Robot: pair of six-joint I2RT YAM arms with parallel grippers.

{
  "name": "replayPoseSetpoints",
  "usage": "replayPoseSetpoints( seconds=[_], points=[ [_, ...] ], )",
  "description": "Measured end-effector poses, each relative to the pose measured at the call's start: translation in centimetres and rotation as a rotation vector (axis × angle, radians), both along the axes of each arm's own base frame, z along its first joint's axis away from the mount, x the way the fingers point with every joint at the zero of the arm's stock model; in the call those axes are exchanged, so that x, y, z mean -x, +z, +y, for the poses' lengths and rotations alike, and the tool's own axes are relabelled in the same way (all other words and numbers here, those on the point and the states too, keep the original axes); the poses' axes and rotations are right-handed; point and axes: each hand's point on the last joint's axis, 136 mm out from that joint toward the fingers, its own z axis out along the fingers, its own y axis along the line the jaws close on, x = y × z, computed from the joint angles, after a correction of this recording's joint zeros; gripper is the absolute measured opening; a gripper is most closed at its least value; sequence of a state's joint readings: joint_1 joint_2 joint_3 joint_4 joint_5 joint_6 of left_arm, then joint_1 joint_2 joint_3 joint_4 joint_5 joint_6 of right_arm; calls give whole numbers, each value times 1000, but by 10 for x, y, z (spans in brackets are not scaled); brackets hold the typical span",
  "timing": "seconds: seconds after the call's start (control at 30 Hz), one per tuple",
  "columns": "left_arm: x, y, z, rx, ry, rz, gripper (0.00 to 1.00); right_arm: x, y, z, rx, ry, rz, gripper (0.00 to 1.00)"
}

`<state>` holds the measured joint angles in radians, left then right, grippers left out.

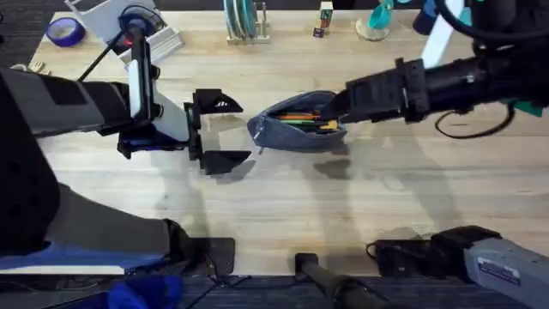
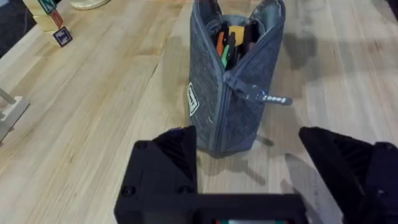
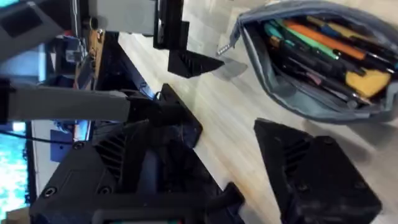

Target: Unzip the bag, pick up the pens from the table one at a time and place them inside, then zip the bag closed.

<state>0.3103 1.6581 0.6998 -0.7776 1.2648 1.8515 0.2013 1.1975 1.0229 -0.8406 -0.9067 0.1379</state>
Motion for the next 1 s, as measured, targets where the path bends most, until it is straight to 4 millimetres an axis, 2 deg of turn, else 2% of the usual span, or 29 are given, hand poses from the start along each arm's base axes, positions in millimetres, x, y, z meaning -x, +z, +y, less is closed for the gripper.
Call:
replayPoseSetpoints(
  seconds=[0.43,0.67,0.77,0.9,1.0],
  points=[
    [1,0,0,4,0,11,993,-5,-4,57,102,-85,-15,997],
    [1,0,0,4,0,11,993,-8,-11,64,137,-183,39,996],
    [1,0,0,3,0,11,993,-15,-19,70,147,-209,68,996],
    [1,0,0,3,0,11,993,-15,-41,80,208,-209,121,996],
    [1,0,0,3,0,11,993,-17,-48,91,261,-202,139,995]
  ],
)
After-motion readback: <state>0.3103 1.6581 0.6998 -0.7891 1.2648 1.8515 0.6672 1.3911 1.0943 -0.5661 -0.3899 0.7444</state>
